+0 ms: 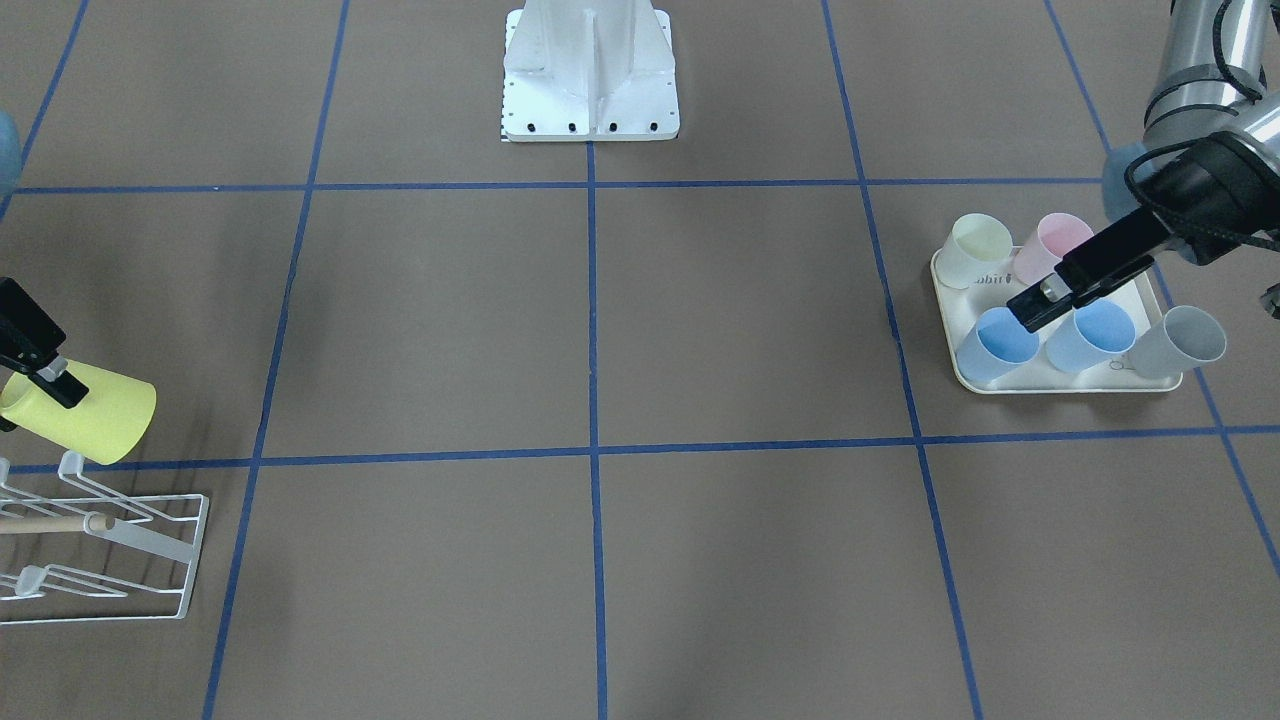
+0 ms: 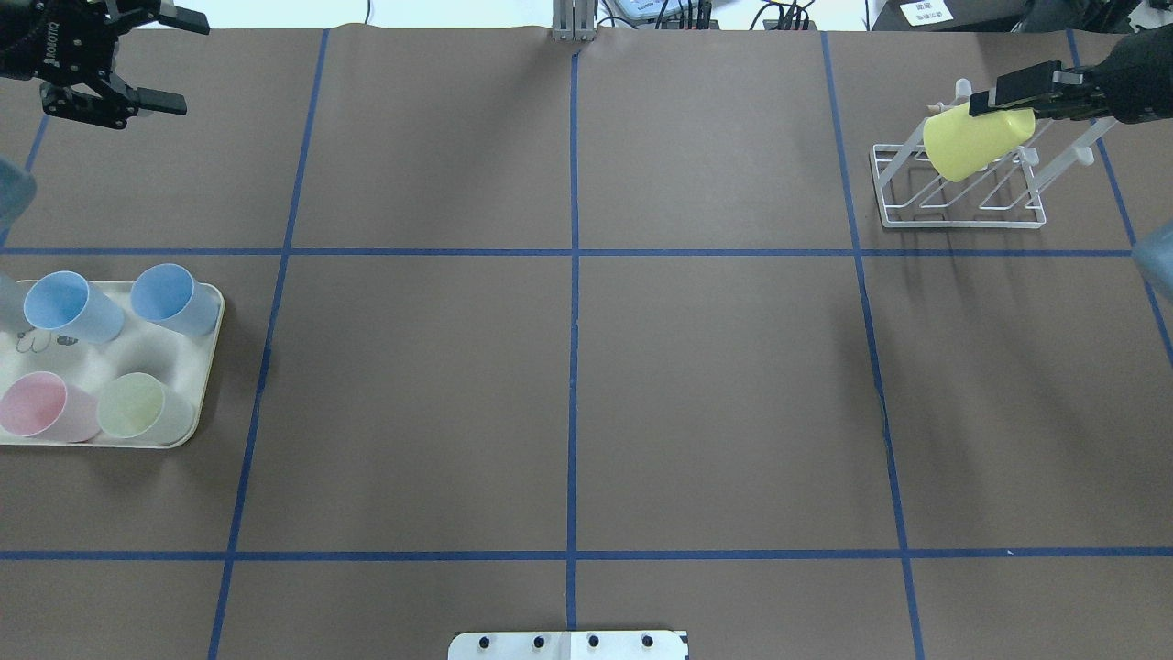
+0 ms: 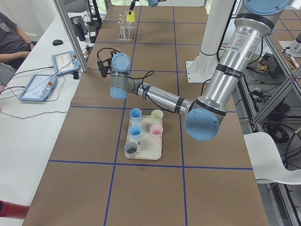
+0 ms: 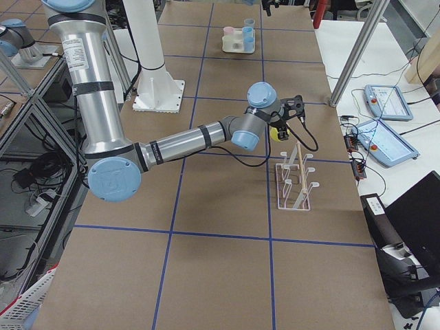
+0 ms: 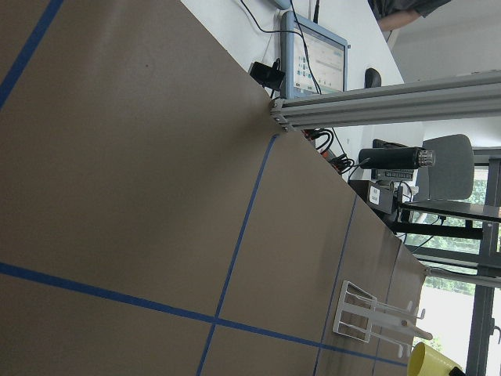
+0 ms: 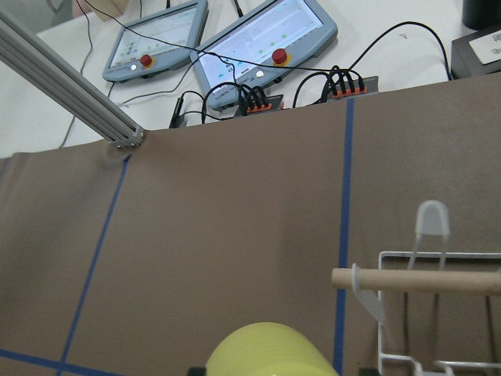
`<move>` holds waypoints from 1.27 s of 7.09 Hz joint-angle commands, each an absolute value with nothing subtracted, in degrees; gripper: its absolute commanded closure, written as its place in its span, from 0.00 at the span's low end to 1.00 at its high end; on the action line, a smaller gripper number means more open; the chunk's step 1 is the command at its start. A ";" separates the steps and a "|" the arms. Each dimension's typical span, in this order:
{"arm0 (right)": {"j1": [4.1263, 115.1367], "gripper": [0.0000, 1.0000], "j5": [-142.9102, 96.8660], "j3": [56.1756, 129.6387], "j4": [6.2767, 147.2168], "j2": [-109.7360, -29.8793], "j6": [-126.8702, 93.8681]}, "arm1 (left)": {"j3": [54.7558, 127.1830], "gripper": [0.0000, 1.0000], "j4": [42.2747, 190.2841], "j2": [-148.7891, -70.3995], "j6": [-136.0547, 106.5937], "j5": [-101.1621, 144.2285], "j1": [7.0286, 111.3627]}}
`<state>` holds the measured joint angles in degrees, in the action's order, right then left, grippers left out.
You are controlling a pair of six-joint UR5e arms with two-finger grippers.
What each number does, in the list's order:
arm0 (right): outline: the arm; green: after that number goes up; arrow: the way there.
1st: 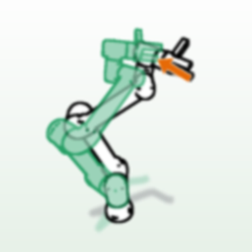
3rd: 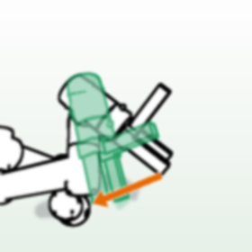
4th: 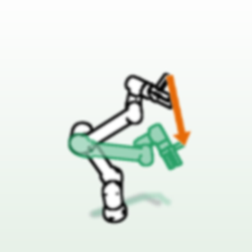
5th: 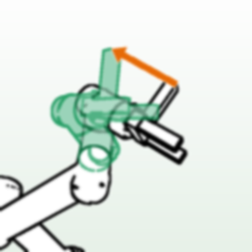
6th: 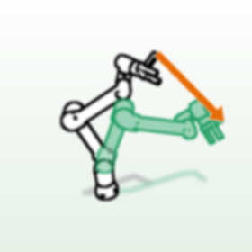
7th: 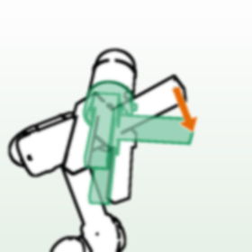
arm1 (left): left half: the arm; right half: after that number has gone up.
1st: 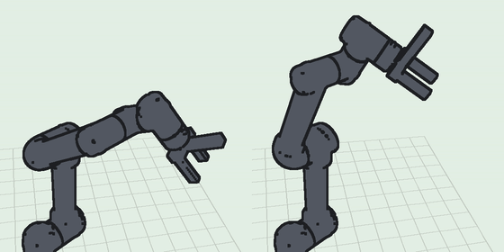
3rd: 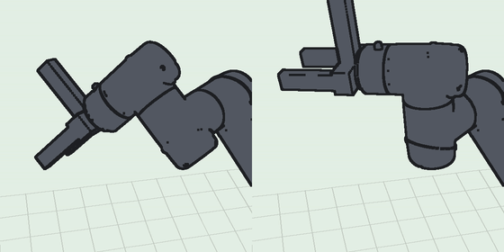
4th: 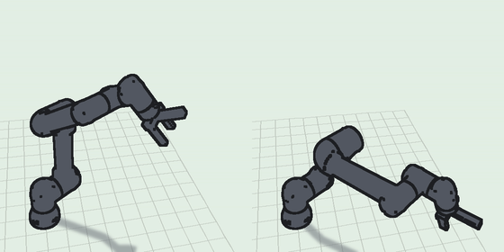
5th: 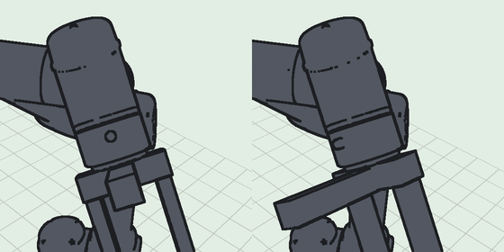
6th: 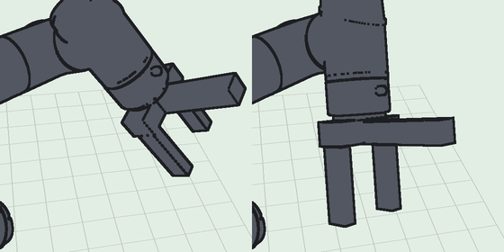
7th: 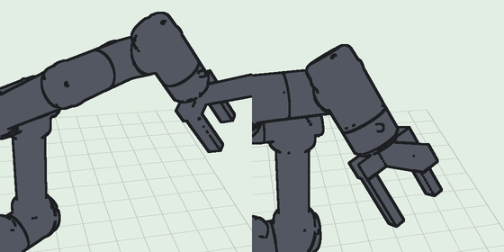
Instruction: Transfer IKEA cup to right arm and place on rack
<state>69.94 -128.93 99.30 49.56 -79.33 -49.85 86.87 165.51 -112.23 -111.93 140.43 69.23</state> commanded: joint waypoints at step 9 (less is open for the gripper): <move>67.15 0.91 -119.20 102.75 74.97 -76.64 -33.57 | 87.10 0.00 165.41 -111.88 -111.88 140.27 69.17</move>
<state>67.59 -120.88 103.21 74.97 -76.75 -33.61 87.09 165.41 -111.87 -111.88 140.27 69.17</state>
